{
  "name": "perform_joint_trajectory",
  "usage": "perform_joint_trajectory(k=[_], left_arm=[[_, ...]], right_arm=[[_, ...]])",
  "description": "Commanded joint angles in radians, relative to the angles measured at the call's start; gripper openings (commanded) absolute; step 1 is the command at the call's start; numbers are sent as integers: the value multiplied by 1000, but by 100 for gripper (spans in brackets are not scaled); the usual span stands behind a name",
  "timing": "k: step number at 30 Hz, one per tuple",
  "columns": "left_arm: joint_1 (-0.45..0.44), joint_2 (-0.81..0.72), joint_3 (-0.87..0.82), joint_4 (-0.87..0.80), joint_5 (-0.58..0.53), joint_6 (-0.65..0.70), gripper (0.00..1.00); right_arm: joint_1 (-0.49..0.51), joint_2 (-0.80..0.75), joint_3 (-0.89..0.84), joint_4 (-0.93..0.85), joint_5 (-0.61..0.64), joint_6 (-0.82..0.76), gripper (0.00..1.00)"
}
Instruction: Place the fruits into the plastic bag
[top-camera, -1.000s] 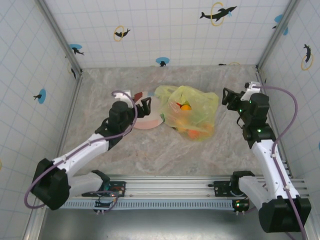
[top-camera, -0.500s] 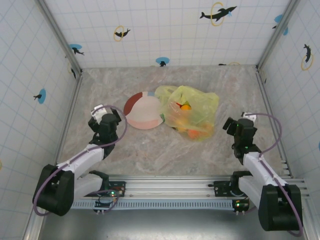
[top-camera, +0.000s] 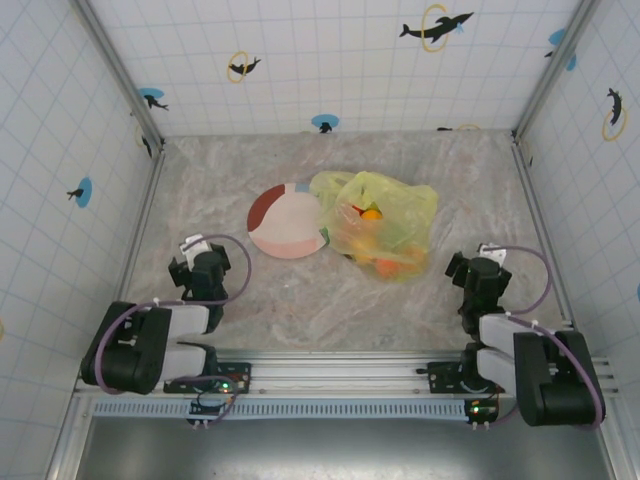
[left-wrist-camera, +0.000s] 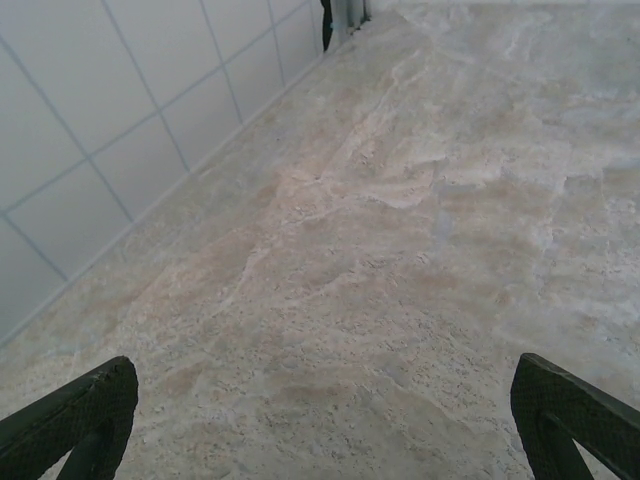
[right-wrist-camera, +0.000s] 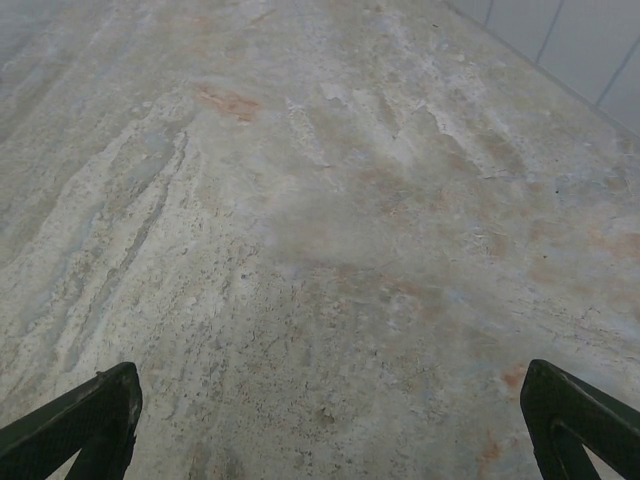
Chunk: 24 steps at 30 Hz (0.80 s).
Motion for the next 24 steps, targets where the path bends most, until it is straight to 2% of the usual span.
perform_joint_trajectory(k=[1, 4, 8, 12, 17, 22, 24], left_arm=[[26, 15, 7, 171, 119, 65, 98], [44, 39, 7, 194, 166, 104, 98], [47, 61, 41, 96, 204, 112, 98], [60, 83, -10, 192, 223, 109, 98], [75, 141, -78, 333, 303, 126, 97], [96, 147, -71, 321, 366, 119, 97], [124, 152, -75, 328, 404, 97, 97]], right_arm=[[17, 47, -29, 211, -13, -69, 100], [25, 94, -37, 275, -28, -88, 100], [24, 159, -44, 360, -52, -95, 100], [23, 201, -25, 369, -47, -106, 100], [18, 250, -77, 552, -77, -146, 100], [-5, 397, -116, 767, -135, -138, 99], [-2, 398, -92, 724, -160, -153, 100]])
